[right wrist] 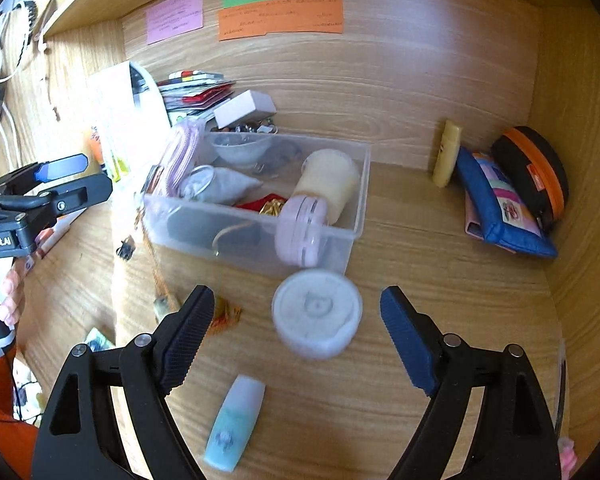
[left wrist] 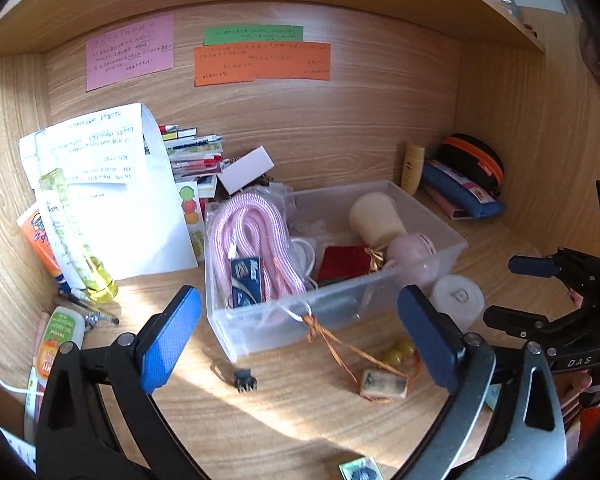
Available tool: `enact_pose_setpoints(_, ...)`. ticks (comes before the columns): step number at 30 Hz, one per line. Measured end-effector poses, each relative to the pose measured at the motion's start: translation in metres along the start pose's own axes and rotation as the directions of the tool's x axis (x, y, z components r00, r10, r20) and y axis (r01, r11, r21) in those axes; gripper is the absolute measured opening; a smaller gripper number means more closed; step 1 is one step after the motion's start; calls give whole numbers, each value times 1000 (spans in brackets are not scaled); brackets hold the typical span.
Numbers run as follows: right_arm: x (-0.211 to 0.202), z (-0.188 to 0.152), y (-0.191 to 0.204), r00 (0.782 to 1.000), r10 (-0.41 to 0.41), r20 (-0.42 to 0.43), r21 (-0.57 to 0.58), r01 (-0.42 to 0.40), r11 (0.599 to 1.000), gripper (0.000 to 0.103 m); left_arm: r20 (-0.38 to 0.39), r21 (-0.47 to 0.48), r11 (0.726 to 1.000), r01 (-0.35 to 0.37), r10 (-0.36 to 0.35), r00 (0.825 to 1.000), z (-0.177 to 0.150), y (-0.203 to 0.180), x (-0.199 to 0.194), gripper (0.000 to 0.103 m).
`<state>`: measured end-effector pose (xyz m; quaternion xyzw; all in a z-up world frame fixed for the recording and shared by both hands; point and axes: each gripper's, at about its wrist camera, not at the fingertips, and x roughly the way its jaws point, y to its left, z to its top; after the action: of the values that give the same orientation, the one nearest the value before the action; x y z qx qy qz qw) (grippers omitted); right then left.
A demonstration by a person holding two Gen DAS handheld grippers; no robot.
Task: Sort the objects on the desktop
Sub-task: 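Grasp the light-blue tube with the right tool while the left tool grasps the green card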
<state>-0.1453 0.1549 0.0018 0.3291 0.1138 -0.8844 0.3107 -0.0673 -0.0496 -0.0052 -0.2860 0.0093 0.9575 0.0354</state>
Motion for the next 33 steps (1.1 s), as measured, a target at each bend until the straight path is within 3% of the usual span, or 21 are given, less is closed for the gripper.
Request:
enact_pose_setpoints(12, -17, -30, 9, 1000, 22, -9, 8, -22, 1000, 83, -34, 49, 998, -31, 32, 999, -38, -20, -19, 100)
enact_pose_setpoints(21, -10, -58, 13, 997, 37, -71, 35, -35, 999, 83, -164, 24, 999, 22, -17, 986, -77, -24, -9, 100)
enact_pose_setpoints(26, -8, -68, 21, 997, 44, -70, 19, -43, 999, 83, -220, 70, 997, 10, 6, 976, -97, -31, -3, 100)
enact_pose_setpoints(33, -1, -71, 29, 997, 20, -72, 29, -18, 999, 81, -259, -18, 997, 80, -82, 962, -107, -24, 3, 100)
